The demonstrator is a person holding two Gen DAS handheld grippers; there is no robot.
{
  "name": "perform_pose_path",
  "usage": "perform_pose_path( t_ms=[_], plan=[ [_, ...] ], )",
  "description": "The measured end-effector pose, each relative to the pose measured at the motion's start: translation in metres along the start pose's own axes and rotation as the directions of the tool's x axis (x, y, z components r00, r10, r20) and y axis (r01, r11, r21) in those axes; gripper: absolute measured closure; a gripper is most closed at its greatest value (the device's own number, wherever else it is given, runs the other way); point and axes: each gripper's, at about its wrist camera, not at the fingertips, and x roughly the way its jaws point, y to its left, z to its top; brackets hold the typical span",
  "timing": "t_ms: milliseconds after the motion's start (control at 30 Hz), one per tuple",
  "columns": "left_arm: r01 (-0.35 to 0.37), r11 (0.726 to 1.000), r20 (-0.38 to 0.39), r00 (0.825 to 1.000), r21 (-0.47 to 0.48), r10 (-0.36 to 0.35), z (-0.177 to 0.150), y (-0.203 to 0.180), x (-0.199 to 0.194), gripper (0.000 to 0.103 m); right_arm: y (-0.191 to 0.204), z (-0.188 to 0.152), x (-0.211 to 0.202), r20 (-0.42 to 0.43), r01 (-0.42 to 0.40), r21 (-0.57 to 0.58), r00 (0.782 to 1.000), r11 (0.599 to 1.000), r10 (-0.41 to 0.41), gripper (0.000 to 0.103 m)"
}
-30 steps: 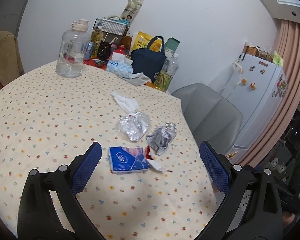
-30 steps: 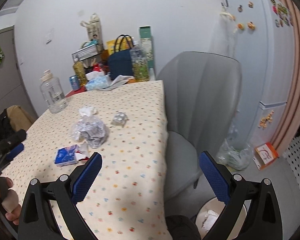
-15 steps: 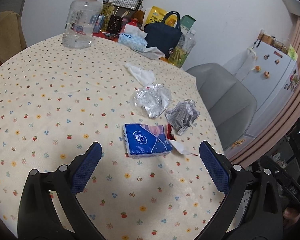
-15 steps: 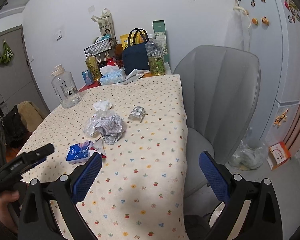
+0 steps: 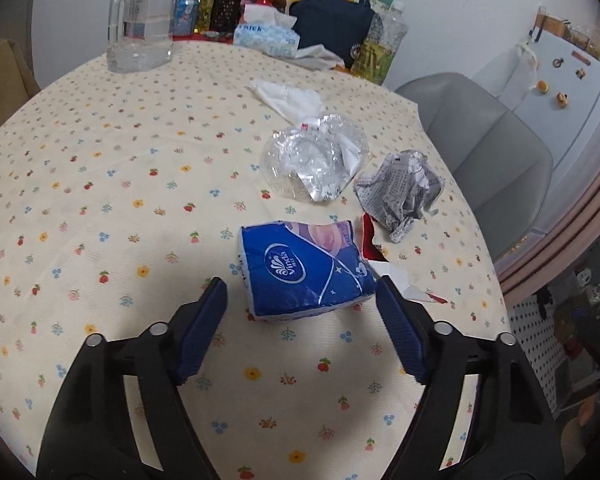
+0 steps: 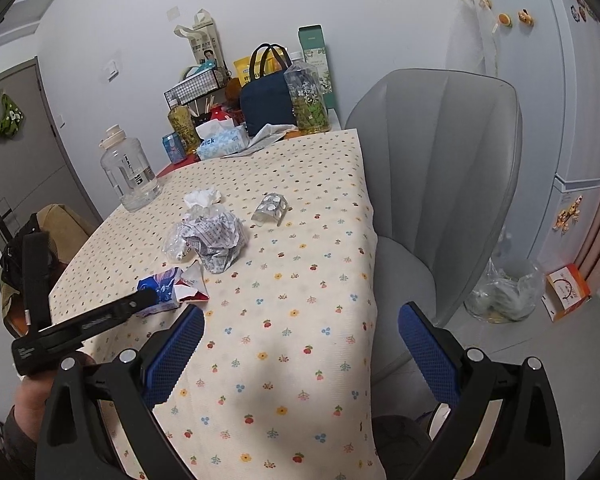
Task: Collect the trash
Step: 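Grasp the blue tissue pack with the left gripper while the right gripper grasps crumpled foil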
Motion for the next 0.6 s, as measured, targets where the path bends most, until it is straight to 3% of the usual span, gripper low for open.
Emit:
perform_pose_path(
  t_ms=[133, 167, 200, 300, 600],
  plan=[
    [-0.043, 0.999, 0.009, 0.999, 0.018, 0.043, 0.003, -0.003, 0.004, 0.040, 0.001, -0.001, 0.001, -0.002, -0.009, 0.001, 1.000, 1.000, 0.009, 0.008],
    [-0.059, 0.998, 0.006, 0.998, 0.030, 0.059, 0.004, -0.004, 0.005, 0.058, 0.002, -0.001, 0.002, -0.005, -0.010, -0.001, 1.000, 1.000, 0.010, 0.008],
    [-0.082, 0.996, 0.005, 0.997, 0.036, 0.081, 0.005, -0.004, 0.005, 0.068, 0.003, -0.001, 0.003, -0.006, -0.011, -0.005, 1.000, 1.000, 0.011, 0.008],
    [-0.082, 0.996, 0.014, 0.997, 0.020, 0.082, 0.007, 0.002, 0.002, 0.086, 0.007, 0.001, 0.005, -0.008, -0.015, -0.021, 1.000, 1.000, 0.015, 0.008],
    [-0.035, 0.998, 0.120, 0.992, -0.056, 0.042, 0.007, 0.025, -0.038, 0.094, 0.054, 0.031, 0.026, -0.001, -0.055, -0.161, 0.998, 0.985, 0.055, 0.008]
  ],
)
